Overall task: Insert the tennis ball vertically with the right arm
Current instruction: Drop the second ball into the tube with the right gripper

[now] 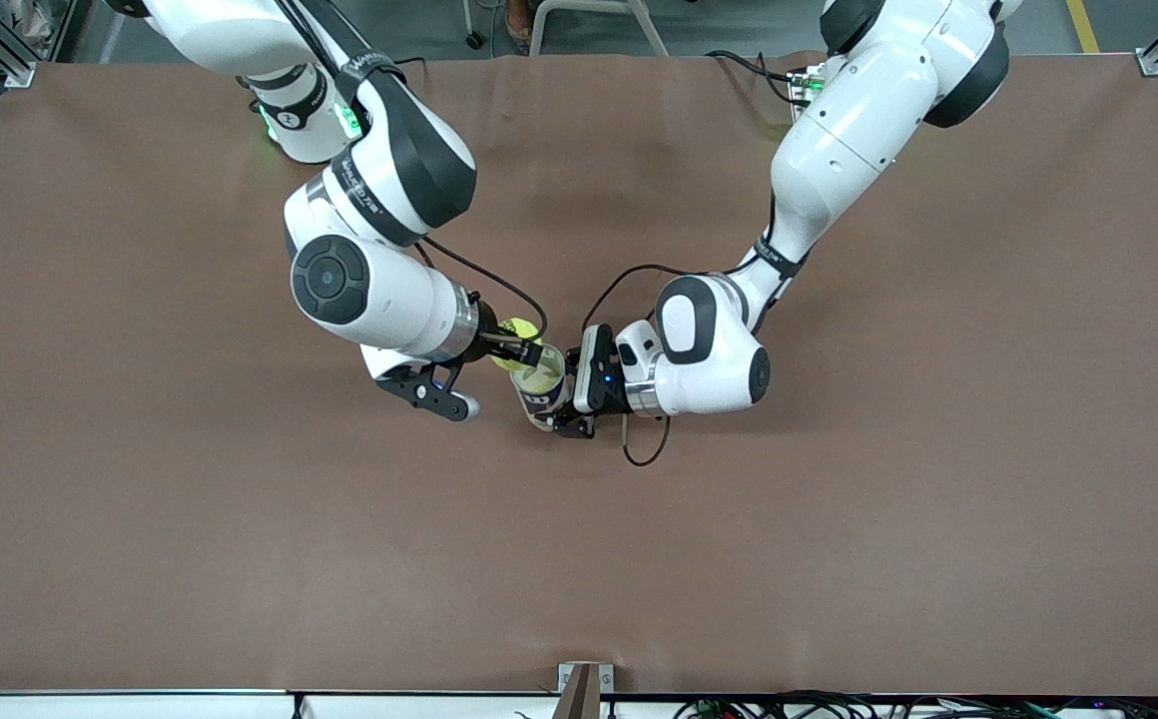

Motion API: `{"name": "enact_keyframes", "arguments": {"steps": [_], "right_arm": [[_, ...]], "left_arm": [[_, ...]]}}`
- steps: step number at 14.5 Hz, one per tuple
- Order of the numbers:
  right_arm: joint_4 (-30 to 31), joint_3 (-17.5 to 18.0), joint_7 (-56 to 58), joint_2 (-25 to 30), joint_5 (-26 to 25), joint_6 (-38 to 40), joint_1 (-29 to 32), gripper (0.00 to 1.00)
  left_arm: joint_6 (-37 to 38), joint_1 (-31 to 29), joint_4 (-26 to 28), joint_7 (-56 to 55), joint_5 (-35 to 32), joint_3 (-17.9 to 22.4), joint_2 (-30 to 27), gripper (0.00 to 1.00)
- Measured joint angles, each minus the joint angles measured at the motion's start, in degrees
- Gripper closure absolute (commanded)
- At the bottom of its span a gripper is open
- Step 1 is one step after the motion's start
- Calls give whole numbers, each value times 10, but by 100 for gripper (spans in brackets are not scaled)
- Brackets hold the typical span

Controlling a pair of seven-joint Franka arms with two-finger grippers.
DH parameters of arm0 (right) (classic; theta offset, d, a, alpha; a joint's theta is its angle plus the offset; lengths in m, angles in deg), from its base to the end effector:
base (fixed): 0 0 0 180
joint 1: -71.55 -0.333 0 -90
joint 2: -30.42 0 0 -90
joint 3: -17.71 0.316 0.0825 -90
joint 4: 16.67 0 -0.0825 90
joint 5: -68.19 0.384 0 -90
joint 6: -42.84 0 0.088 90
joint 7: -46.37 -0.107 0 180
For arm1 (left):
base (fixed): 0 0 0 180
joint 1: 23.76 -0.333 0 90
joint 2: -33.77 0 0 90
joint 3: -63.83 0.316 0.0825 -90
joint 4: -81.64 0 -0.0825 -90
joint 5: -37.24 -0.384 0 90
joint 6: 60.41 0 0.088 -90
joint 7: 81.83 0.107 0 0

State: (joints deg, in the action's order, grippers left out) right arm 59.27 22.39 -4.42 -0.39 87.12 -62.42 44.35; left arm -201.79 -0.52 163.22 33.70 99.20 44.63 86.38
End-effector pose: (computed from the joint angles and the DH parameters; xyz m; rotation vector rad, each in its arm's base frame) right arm 0.5962 0.3871 0.4274 -2.7977 0.6153 0.3700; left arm 0.5810 -0.4579 0.1804 1.4871 -1.7644 0.8036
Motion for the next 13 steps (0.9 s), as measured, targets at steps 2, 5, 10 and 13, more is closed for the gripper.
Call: {"name": "enact_keyframes", "arguments": {"steps": [2, 5, 10, 13], "right_arm": [[2, 0, -4, 0, 2, -14, -4, 93], [4, 0, -6, -6, 3, -36, -7, 91], [4, 0, -14, -27, 3, -55, -10, 0], [4, -3, -28, -31, 3, -66, -9, 0]], "left_arm": [[0, 0, 0, 0, 0, 0, 0, 24], [0, 0, 0, 0, 0, 0, 0, 24], [0, 0, 0, 0, 0, 0, 0, 24], [1, 0, 0, 0, 0, 0, 0, 23]]}}
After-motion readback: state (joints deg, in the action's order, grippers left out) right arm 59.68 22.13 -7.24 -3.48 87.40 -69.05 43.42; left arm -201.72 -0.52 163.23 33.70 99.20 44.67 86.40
